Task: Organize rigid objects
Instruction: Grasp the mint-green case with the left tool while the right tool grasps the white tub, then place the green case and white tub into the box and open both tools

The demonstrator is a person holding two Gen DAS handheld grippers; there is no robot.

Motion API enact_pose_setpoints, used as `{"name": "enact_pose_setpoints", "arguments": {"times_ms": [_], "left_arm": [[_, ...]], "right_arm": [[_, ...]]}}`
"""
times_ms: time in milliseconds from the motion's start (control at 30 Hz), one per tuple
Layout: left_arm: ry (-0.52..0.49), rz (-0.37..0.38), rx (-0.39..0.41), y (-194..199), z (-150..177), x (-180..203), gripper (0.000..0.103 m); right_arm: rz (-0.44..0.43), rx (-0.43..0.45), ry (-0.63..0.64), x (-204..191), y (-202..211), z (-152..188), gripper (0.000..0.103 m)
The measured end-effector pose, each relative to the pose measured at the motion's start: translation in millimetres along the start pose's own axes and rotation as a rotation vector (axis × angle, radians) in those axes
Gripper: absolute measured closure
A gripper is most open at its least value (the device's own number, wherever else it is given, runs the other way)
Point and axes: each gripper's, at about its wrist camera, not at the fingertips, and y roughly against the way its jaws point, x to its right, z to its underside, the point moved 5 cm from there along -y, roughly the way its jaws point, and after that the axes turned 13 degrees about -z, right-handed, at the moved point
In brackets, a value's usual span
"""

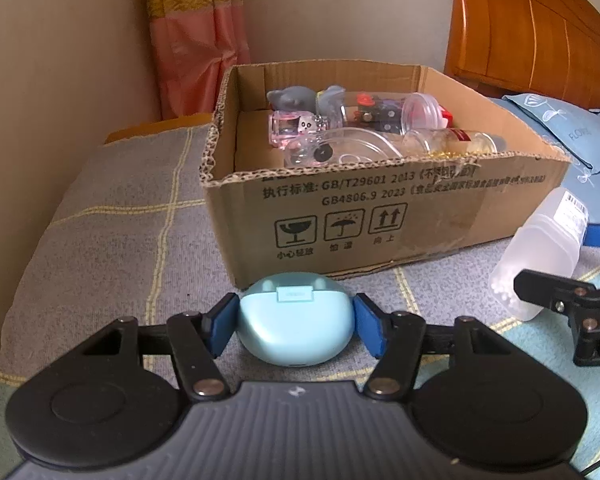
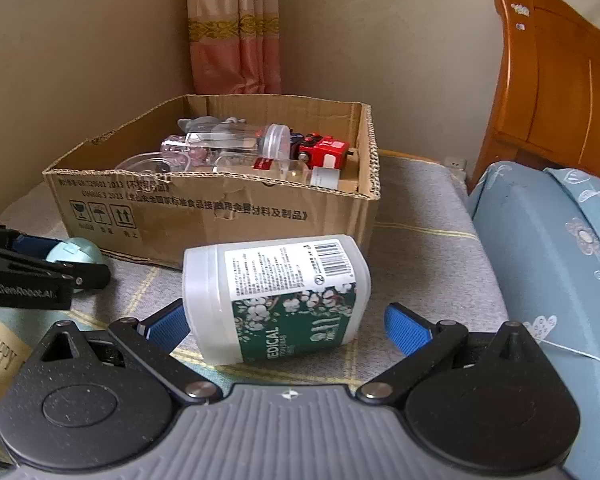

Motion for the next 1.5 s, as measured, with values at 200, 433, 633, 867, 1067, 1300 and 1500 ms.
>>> {"name": "enact_pose_setpoints", "arguments": {"times_ms": [200,433,633,867,1067,1300,1500], "left_arm": [[-0.008,0.022,-0.011,-1,-1,-2,0.042],[-0.044,0.054,-0.034,0,-3,-2,0.042],[-0.080,0.071,-0.056,6,-3,-6,0.043],[-0.123,0.087,-0.053,25,-8,-14,0.043],[-0.157,0.121,-0.058,47,-12,-14,0.043],[-0.188,0.173,-0.058,71,-26,-10,0.043],[-0.216,0.193,-0.026,87,-47,-8,0.043]], "right_arm": [[-0.010,-0.003,0.005,-2,0,-2,0.001],[-0.019,-0.029,0.048,-5,2,-4,0.015],[-0.035,-0.059,0.101,-7,5,-7,0.016],[-0.069,-0.057,0.125,-8,20,-14,0.016],[-0.118,-0.075,0.119,-12,32,-15,0.016],[-0.147,-0.082,0.167,-22,49,-26,0.016],[-0.175,-0.067,0.212,-29,67,-44,0.016]]}}
